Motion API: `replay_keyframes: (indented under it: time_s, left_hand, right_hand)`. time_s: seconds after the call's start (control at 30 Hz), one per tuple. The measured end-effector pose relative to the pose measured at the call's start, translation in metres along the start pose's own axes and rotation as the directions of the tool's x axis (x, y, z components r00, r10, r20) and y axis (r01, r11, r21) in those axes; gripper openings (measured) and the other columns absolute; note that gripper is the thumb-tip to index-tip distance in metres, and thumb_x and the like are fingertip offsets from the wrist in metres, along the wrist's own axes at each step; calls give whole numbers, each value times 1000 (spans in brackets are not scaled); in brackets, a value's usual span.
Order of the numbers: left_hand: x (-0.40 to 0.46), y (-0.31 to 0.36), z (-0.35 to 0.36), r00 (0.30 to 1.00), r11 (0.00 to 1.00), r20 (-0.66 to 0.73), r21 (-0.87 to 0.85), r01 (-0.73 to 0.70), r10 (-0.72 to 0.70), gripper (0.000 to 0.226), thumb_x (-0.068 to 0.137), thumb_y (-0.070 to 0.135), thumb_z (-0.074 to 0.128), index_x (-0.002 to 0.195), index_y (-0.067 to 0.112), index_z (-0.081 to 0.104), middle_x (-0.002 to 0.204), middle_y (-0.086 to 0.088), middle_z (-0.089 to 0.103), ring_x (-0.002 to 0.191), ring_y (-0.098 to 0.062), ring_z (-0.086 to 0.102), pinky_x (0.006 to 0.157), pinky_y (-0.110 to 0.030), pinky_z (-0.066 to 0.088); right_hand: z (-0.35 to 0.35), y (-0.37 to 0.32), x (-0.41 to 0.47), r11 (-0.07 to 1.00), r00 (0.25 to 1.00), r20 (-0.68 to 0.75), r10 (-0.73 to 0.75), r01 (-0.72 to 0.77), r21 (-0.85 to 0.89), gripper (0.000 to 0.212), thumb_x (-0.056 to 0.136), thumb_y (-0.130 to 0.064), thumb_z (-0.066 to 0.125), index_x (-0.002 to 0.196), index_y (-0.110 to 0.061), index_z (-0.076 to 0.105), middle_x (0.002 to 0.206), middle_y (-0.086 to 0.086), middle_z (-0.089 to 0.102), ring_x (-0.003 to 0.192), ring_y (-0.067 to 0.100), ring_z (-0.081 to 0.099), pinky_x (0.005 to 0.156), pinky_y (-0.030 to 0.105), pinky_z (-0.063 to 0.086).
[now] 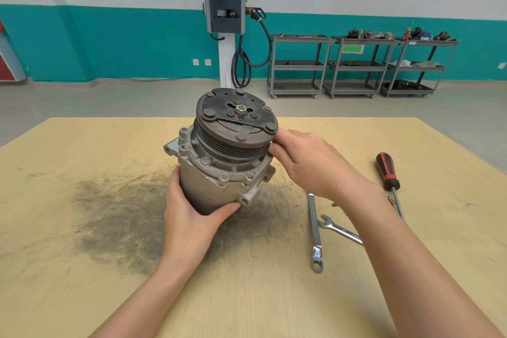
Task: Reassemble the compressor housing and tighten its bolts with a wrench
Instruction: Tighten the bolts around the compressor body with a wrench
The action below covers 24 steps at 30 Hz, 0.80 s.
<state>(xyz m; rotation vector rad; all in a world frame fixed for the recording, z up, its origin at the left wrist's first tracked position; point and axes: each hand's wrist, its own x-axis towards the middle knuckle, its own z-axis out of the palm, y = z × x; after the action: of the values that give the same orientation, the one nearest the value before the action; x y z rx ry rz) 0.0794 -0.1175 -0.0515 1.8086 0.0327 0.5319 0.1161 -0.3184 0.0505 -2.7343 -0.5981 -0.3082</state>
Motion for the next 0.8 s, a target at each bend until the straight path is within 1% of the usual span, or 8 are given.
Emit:
replay_keyframes:
  time_s: [0.07, 0.1, 0.23, 0.33, 0.43, 0.57, 0.7, 0.8]
  left_hand:
    - [0, 0, 0, 1000, 1000, 1, 1, 1, -1, 115, 55, 23, 94, 150, 22, 29, 147, 7, 42, 136, -10, 40, 116, -41, 33]
    - [0, -1, 0, 1000, 1000, 2, 1, 1, -1, 116, 56, 23, 94, 151, 22, 28, 148, 6, 42, 136, -10, 39, 116, -41, 33]
    - [0, -1, 0, 1000, 1000, 1, 4, -3, 3, 116, 56, 22, 94, 151, 22, 28, 148, 7, 41, 136, -10, 39, 116, -39, 33]
    - [-1, -1, 0, 1000, 1000, -3, 3, -7, 7, 115, 56, 23, 94, 151, 23, 28, 148, 9, 41, 134, -6, 39, 115, -34, 32]
    - [0, -1, 0, 1000, 1000, -4, 0, -19, 19, 112, 56, 23, 94, 149, 25, 31, 144, 12, 44, 131, -3, 41, 111, -28, 33]
    - [0, -1, 0, 1000, 1000, 1, -3, -15, 15, 112, 56, 24, 94, 148, 25, 31, 144, 12, 45, 132, -4, 42, 112, -30, 34]
    - [0, -1, -1, 1000, 1000, 0, 2, -17, 17, 112, 57, 24, 94, 149, 26, 31, 144, 13, 44, 131, -2, 41, 111, -29, 34]
    - [0, -1, -1, 1000, 1000, 0, 2, -16, 16, 112, 56, 25, 94, 149, 26, 30, 144, 13, 43, 131, -3, 41, 111, -29, 34]
  right_hand:
    - [-3, 2, 0, 999, 1000, 0, -5, 5, -48, 30, 102, -45, 30, 98, -22, 50, 91, -3, 54, 88, 26, 55, 72, 38, 46]
    - [-5, 4, -1, 998, 1000, 8, -10, 10, -65, 29, 101, -45, 32, 97, -23, 50, 91, -4, 53, 88, 25, 55, 71, 37, 45]
    - [-10, 7, -3, 998, 999, 38, -29, 31, -47, 23, 101, -42, 36, 117, -28, 45, 103, -5, 55, 92, 25, 56, 78, 44, 49]
    - [-8, 5, -3, 998, 996, 68, -50, 51, -21, 26, 103, -38, 31, 125, -29, 40, 115, -2, 57, 100, 28, 57, 82, 46, 49]
    - [-6, 3, -3, 999, 996, 83, -41, 42, -11, 29, 103, -42, 26, 124, -28, 40, 117, 1, 57, 102, 29, 56, 84, 47, 48]
    - [-4, 0, -1, 999, 998, 70, -8, 11, -45, 35, 101, -48, 24, 116, -24, 45, 102, -1, 54, 94, 27, 56, 80, 45, 49]
    - [-10, 7, -3, 998, 992, 125, 11, -3, -65, 27, 101, -48, 26, 102, -26, 42, 99, -4, 53, 90, 23, 55, 77, 42, 47]
    - [-12, 8, -4, 1000, 996, 95, -3, 3, 3, 23, 102, -44, 29, 112, -27, 40, 111, -5, 58, 93, 24, 56, 79, 45, 48]
